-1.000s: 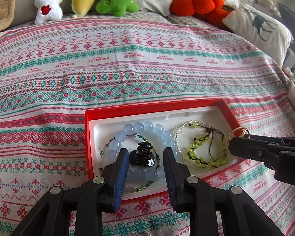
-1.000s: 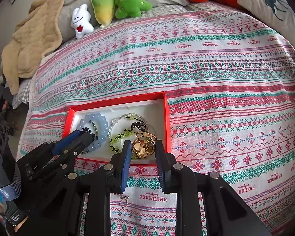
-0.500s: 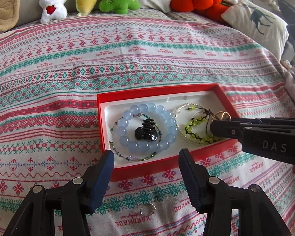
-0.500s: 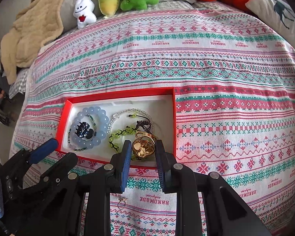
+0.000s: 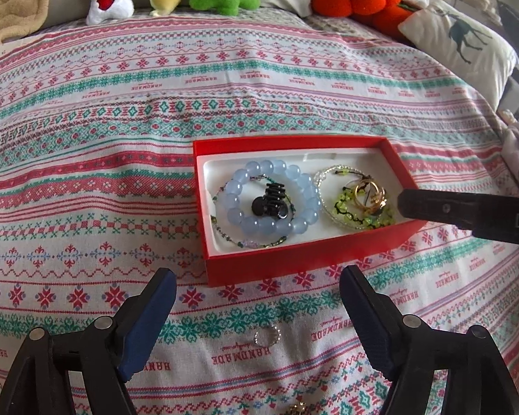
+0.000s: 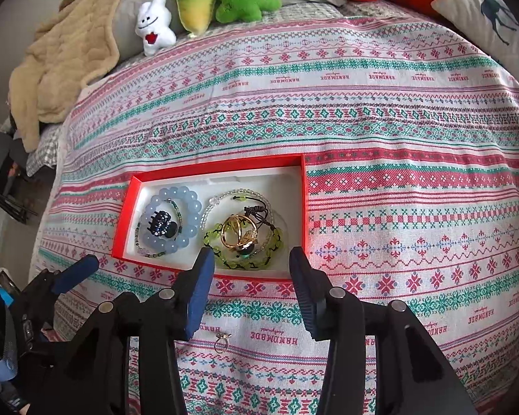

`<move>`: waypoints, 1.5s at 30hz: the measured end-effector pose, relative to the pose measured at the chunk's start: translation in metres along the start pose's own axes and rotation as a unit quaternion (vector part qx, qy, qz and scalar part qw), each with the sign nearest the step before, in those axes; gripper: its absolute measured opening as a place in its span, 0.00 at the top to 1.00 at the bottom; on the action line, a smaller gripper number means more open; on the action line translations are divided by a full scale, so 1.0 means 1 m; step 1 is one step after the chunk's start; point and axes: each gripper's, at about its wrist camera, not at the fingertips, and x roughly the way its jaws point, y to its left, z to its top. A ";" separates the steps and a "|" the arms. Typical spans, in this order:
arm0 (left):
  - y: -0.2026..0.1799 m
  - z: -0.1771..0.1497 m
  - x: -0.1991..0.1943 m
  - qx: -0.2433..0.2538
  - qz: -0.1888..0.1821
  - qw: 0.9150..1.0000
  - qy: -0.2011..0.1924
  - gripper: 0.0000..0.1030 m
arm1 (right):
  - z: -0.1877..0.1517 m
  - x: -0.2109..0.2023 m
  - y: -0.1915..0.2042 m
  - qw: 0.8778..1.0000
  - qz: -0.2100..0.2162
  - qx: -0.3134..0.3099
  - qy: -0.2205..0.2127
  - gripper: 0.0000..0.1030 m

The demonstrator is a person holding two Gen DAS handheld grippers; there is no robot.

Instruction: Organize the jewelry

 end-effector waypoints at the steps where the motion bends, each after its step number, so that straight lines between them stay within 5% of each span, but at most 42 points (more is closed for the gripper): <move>1: 0.001 -0.002 0.001 -0.002 0.001 1.000 0.005 0.20 | -0.002 -0.003 -0.002 1.000 -0.001 0.003 -0.002 0.53; 11: -0.002 -0.028 0.003 0.026 0.028 0.998 0.046 0.14 | -0.027 -0.020 -0.012 1.000 -0.021 0.000 -0.004 0.40; 24: 0.014 -0.058 0.011 0.028 0.050 0.994 0.092 0.14 | -0.074 -0.006 -0.009 0.998 -0.052 -0.027 0.032 0.37; 40: 0.008 -0.061 0.036 0.094 0.074 0.992 0.047 0.15 | -0.100 0.022 -0.003 0.991 -0.097 -0.068 0.066 0.36; 45: -0.004 -0.055 0.041 0.110 0.058 0.991 0.042 0.33 | -0.103 0.026 -0.002 0.989 -0.103 -0.083 0.067 0.36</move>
